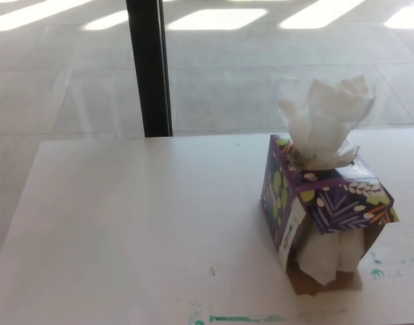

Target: The robot uses its right hand to pull out a tissue from the tissue box kept in the middle of the desk and put it on the right side

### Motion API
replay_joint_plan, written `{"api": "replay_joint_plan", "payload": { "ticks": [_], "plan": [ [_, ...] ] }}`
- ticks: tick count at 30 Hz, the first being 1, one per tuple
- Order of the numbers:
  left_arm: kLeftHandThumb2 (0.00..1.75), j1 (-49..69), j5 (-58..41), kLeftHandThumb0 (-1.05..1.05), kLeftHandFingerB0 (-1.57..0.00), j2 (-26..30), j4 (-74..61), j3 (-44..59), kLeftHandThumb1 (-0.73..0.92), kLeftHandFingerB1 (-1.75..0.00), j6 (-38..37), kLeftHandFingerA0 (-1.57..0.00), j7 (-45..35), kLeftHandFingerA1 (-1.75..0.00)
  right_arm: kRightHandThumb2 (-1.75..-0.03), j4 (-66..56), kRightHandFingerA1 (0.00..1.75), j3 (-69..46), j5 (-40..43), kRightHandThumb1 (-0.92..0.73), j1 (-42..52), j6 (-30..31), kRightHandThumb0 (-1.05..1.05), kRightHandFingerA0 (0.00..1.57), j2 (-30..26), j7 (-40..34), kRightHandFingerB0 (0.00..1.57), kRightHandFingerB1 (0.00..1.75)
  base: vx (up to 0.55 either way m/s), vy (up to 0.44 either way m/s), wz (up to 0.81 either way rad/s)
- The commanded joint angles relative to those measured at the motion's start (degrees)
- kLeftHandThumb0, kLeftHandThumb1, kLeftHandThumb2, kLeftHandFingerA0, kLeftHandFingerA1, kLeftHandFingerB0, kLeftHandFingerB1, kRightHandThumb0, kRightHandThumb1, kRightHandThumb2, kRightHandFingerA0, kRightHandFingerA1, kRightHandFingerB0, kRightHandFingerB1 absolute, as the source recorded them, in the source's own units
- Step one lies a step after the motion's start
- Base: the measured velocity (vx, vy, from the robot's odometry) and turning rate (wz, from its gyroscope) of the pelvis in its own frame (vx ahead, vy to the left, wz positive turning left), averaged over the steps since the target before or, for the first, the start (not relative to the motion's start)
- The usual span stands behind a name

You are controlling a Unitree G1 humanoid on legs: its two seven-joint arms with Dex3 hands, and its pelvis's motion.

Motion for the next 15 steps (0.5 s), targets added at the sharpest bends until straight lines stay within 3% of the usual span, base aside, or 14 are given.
{"api": "replay_joint_plan", "payload": {
  "ticks": [1, 2, 4, 5, 9, 10, 11, 15],
  "plan": [
    [0.85, -0.8, -3.9, -1.05, -0.8, 2.1, 2.3, 2.5, 0.22, -1.13, -1.1, -0.83, -6.9, -1.21, -0.64, 4.4, 0.58, -3.4, 4.6, -0.79, -1.0, -5.3, -0.86, 0.33, -3.0, 7.0, 0.12, 0.46, 0.0, 0.0, 0.0],
    [0.85, -0.9, -3.8, -1.05, -0.68, 2.2, 2.3, 2.6, 0.22, -1.17, -1.1, -0.77, -6.9, -1.22, -0.65, 4.9, 0.6, -4.2, 5.2, -0.79, -1.3, -5.0, -0.87, 0.31, -3.1, 7.3, 0.11, 0.48, 0.0, 0.0, 0.0],
    [0.86, -1.1, -3.6, -1.05, -0.63, 2.0, 2.7, 2.9, 0.24, -1.17, -0.8, -0.8, -5.9, -1.22, -0.66, 5.0, 0.59, -5.3, 5.6, -0.8, -1.3, -4.1, -0.91, 0.32, -3.6, 7.1, 0.11, 0.45, 0.0, 0.0, 0.0],
    [0.87, -1.1, -3.7, -1.05, -0.61, 2.1, 2.9, 3.1, 0.24, -1.18, -0.9, -0.79, -5.9, -1.22, -1.02, 4.3, 0.66, -8.1, 9.1, -0.59, -1.6, -1.6, -0.87, 0.27, -3.5, 9.7, 0.07, 0.48, 0.0, 0.0, 0.0],
    [0.87, -0.6, -4.2, -1.05, -0.72, 2.1, 3.2, 4.0, 0.24, -1.18, -2.0, -0.82, -5.6, -1.23, -1.04, 3.6, 0.71, -13.5, 12.7, -0.64, -3.6, 2.0, -0.86, 0.26, -4.4, 9.8, 0.03, 0.47, 0.0, 0.0, 0.0],
    [0.84, -0.6, -4.4, -1.05, -0.78, 2.0, 3.1, 4.2, 0.23, -1.19, -2.0, -0.81, -5.8, -1.25, -0.65, 3.3, 0.81, -14.4, 12.9, -0.82, -4.4, 2.5, -0.81, 0.23, -4.9, 9.0, 0.05, 0.51, 0.0, 0.0, 0.0],
    [0.83, -0.6, -5.3, -1.05, -0.71, 2.1, 3.6, 5.1, 0.24, -1.18, -1.8, -0.77, -6.6, -1.26, -1.06, 1.3, 0.68, -16.0, 12.7, -0.66, -6.7, 2.9, -0.82, 0.26, -7.0, 5.4, 0.03, 0.48, 0.0, 0.0, 0.0],
    [0.79, -0.9, -6.2, -1.05, -0.59, 2.1, 3.8, 6.5, 0.29, -1.21, -2.0, -0.7, -7.7, -1.28, -1.04, -6.2, 0.69, -18.2, 12.7, -0.62, -9.3, 6.6, -0.88, 0.27, -8.9, 3.4, 0.09, 0.53, 0.0, 0.0, 0.0]
  ]
}}
